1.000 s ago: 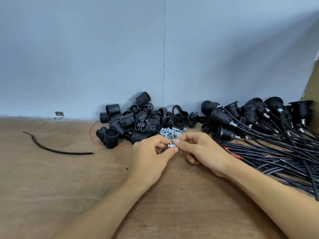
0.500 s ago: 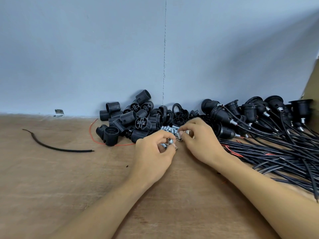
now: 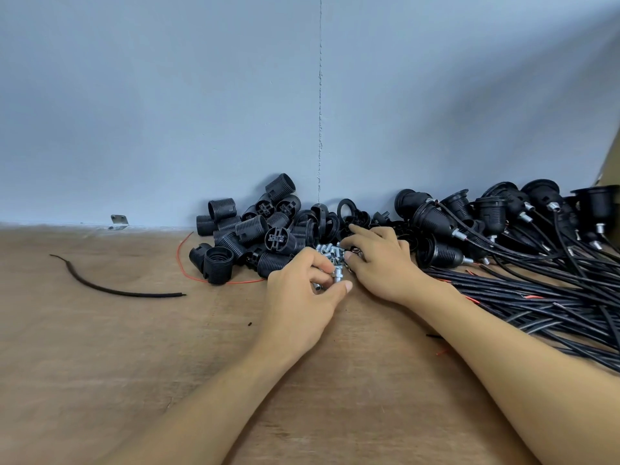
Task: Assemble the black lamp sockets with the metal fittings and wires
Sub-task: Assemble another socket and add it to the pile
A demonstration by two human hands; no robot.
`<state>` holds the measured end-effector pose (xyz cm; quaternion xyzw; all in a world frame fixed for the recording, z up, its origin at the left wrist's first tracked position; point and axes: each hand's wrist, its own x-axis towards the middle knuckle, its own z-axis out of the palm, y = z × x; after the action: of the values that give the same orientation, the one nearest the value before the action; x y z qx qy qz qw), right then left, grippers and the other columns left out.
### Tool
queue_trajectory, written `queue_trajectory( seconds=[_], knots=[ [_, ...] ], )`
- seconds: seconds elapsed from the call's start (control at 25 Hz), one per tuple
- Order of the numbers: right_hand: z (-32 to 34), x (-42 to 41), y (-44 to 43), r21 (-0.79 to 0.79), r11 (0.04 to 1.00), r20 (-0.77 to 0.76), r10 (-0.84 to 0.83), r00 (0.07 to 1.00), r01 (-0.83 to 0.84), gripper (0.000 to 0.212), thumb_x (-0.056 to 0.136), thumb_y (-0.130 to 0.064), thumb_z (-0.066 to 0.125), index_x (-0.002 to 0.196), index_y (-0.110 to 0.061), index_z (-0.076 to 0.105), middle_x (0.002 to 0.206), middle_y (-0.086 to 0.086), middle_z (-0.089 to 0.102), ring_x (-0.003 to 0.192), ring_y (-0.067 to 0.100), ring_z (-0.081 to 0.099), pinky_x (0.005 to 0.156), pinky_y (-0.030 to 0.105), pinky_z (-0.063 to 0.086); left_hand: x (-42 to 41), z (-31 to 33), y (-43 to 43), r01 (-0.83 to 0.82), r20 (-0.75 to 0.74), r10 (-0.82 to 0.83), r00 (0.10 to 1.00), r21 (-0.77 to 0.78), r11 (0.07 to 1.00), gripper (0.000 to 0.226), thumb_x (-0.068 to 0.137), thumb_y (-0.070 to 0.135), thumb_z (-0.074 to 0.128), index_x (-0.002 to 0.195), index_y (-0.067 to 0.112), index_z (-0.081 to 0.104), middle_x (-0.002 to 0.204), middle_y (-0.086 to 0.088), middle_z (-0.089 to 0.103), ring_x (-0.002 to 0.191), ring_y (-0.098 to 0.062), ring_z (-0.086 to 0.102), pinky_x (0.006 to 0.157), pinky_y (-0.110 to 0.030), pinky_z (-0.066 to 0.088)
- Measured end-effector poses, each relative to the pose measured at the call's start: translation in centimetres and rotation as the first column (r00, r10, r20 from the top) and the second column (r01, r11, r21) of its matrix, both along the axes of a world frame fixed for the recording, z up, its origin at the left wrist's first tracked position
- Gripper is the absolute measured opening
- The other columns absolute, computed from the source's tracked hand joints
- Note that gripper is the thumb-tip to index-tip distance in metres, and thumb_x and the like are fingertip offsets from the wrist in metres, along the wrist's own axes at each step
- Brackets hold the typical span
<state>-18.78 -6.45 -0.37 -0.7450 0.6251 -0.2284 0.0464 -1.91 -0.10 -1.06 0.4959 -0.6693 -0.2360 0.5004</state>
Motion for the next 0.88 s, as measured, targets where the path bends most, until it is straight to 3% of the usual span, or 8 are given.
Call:
queue_trajectory(
  seconds=[0.16, 0.24, 0.36, 0.44, 0.56, 0.68, 0.76, 0.88],
  knots=[
    [-0.2, 0.0, 0.0, -0.028, 0.999, -0.018, 0.026, 1.0, -0.026, 0.027, 0.103, -0.025, 0.04, 0.112, -0.017, 0.065, 0.129, -0.01, 0.057, 0.126, 0.022, 0.037, 0.089, 0.037, 0.02, 0.1, 0.1, -0.2, 0.004, 0.015, -0.004, 1.0, 0.019, 1.0, 0.023, 0.077, 0.029, 0.086, 0.077, 0.036, 0.064, 0.07, 0.02, 0.072, 0.055, 0.003, 0.051, 0.06, -0.007, 0.038],
    [0.1, -0.1, 0.1, -0.057, 0.997, -0.017, 0.053, 0.998, -0.054, 0.024, 0.1, -0.016, 0.042, 0.106, -0.011, 0.065, 0.118, -0.006, 0.06, 0.122, 0.027, 0.045, 0.089, 0.037, 0.028, 0.2, 0.1, -0.1, 0.011, 0.015, -0.011, 1.0, 0.029, 1.0, 0.02, 0.079, 0.03, 0.085, 0.077, 0.036, 0.066, 0.072, 0.021, 0.073, 0.055, 0.003, 0.05, 0.059, -0.007, 0.038],
    [0.2, -0.3, 0.3, -0.101, 0.993, -0.014, 0.051, 0.999, -0.053, 0.028, 0.098, -0.007, 0.045, 0.118, 0.0, 0.063, 0.132, 0.008, 0.06, 0.126, 0.032, 0.046, 0.104, 0.04, 0.035, 0.3, 0.1, 0.0, 0.025, 0.0, -0.025, 1.0, 0.036, 0.999, 0.019, 0.079, 0.028, 0.084, 0.078, 0.035, 0.067, 0.072, 0.02, 0.073, 0.054, 0.002, 0.049, 0.058, -0.007, 0.038],
    [0.3, -0.3, 0.5, -0.143, 0.987, 0.034, 0.075, 0.997, -0.069, 0.035, 0.098, -0.006, 0.046, 0.13, 0.0, 0.059, 0.143, 0.008, 0.054, 0.133, 0.028, 0.043, 0.112, 0.033, 0.03, 0.3, 0.2, 0.0, 0.027, -0.014, -0.027, 1.0, 0.037, 0.999, 0.018, 0.08, 0.026, 0.084, 0.079, 0.034, 0.068, 0.072, 0.019, 0.073, 0.054, 0.001, 0.049, 0.058, -0.007, 0.038],
    [1.2, 0.1, 1.2, -0.276, 0.961, 0.222, 0.093, 0.971, -0.029, 0.035, 0.096, -0.005, 0.054, 0.13, -0.008, 0.063, 0.134, 0.002, 0.061, 0.121, 0.015, 0.055, 0.108, 0.024, 0.038, 0.3, 0.3, 0.0, 0.027, -0.036, -0.026, 0.999, 0.029, 0.999, 0.019, 0.08, 0.024, 0.084, 0.081, 0.033, 0.068, 0.071, 0.021, 0.072, 0.052, 0.0, 0.049, 0.058, -0.007, 0.038],
    [2.2, 0.2, 2.8, -0.348, 0.926, 0.496, 0.049, 0.867, 0.146, 0.018, 0.089, -0.007, 0.065, 0.1, -0.019, 0.074, 0.091, -0.013, 0.071, 0.081, -0.001, 0.063, 0.078, 0.018, 0.051, 0.3, 0.3, 0.0, 0.022, -0.044, -0.021, 0.999, 0.027, 0.999, 0.02, 0.08, 0.023, 0.084, 0.081, 0.033, 0.067, 0.073, 0.024, 0.071, 0.051, 0.0, 0.047, 0.057, -0.007, 0.038],
    [2.6, 0.3, 3.9, -0.262, 0.949, 0.633, 0.03, 0.774, 0.177, 0.013, 0.087, -0.007, 0.069, 0.089, -0.019, 0.073, 0.08, -0.011, 0.071, 0.074, 0.001, 0.066, 0.071, 0.018, 0.053, 0.4, 0.3, 0.1, 0.028, -0.022, -0.027, 0.999, 0.028, 0.999, 0.019, 0.081, 0.023, 0.084, 0.08, 0.034, 0.068, 0.073, 0.024, 0.071, 0.052, 0.0, 0.047, 0.057, -0.007, 0.039],
    [3.1, 0.5, 5.5, -0.032, 0.999, 0.883, 0.015, 0.469, 0.029, 0.013, 0.09, -0.001, 0.066, 0.091, -0.012, 0.07, 0.078, -0.001, 0.068, 0.069, 0.008, 0.065, 0.063, 0.024, 0.056, 0.3, 0.4, 0.2, 0.044, 0.013, -0.044, 0.999, 0.022, 0.999, 0.017, 0.085, 0.018, 0.08, 0.087, 0.033, 0.073, 0.071, 0.024, 0.069, 0.057, 0.004, 0.052, 0.06, -0.005, 0.039]
  ],
)
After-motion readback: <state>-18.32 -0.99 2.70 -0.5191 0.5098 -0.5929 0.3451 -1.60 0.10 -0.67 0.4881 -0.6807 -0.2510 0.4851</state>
